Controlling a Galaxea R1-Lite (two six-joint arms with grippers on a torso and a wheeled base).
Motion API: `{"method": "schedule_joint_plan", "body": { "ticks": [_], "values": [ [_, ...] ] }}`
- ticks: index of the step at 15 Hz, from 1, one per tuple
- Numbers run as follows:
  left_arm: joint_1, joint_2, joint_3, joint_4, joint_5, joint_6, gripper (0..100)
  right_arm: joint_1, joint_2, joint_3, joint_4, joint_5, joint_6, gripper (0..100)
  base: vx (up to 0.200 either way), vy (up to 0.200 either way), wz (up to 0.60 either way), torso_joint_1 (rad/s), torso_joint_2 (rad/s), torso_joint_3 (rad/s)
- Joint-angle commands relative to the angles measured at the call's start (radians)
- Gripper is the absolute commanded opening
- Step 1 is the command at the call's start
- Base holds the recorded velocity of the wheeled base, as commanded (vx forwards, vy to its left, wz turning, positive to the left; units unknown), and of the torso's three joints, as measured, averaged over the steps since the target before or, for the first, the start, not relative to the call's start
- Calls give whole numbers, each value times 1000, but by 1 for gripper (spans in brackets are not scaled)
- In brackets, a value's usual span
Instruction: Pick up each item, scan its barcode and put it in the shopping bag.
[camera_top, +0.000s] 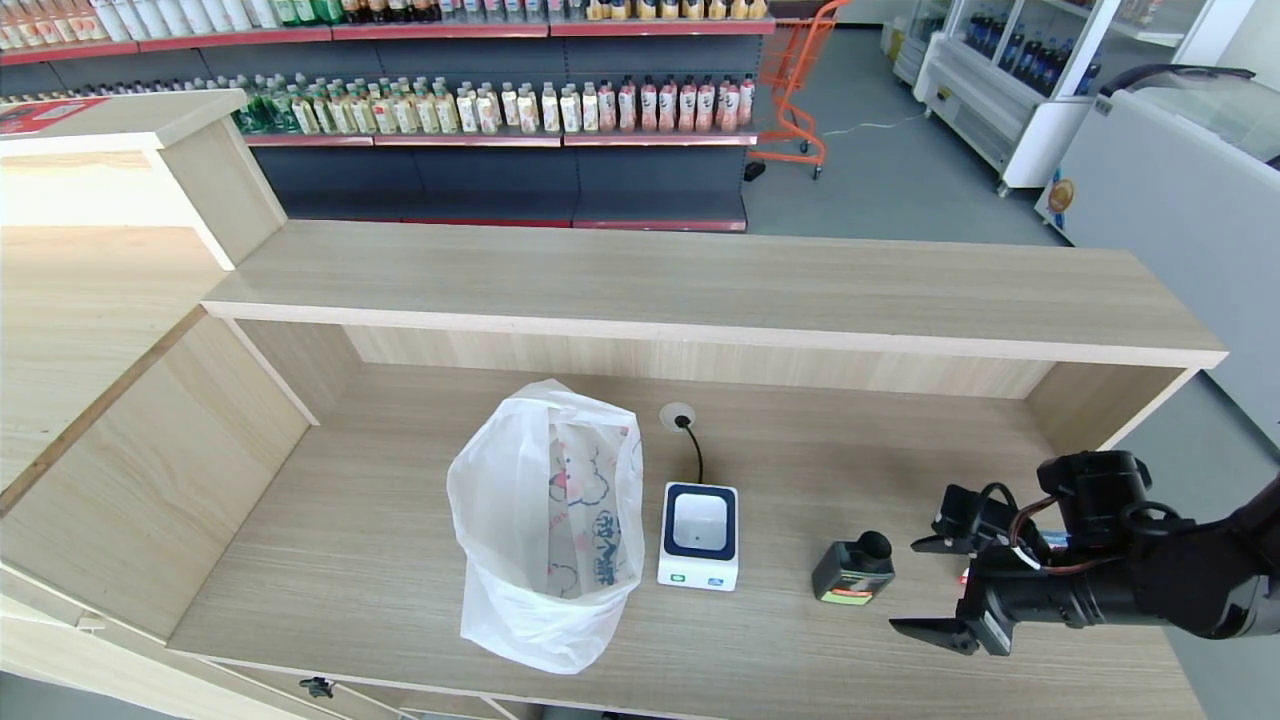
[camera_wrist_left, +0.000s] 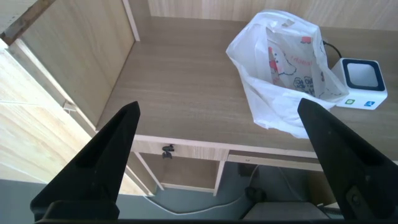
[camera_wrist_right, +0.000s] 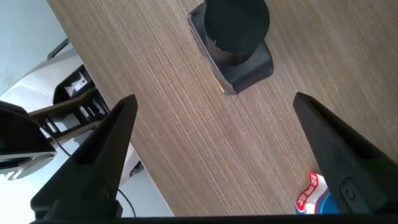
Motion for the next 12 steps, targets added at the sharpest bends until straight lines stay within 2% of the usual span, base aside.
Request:
{"method": "schedule_joint_plan", "body": {
  "ticks": [1,6,9,10,12],
  "values": [
    [0,0,0,0,0,0,100,23,48,-30,-2,-37,-2,100,0,0,0,0,0,0],
    [0,0,0,0,0,0,100,130,175,-146,-48,-47,4,100,0,0,0,0,0,0],
    [0,0,0,0,0,0,100,159,220,-174,-51,-50,3,100,0,0,0,0,0,0],
    [0,0,0,0,0,0,100,165,227,-177,-53,-52,1,0,0,0,0,0,0,0],
    [0,0,0,0,0,0,100,175,233,-183,-76,-63,1,0,0,0,0,0,0,0]
  ]
}}
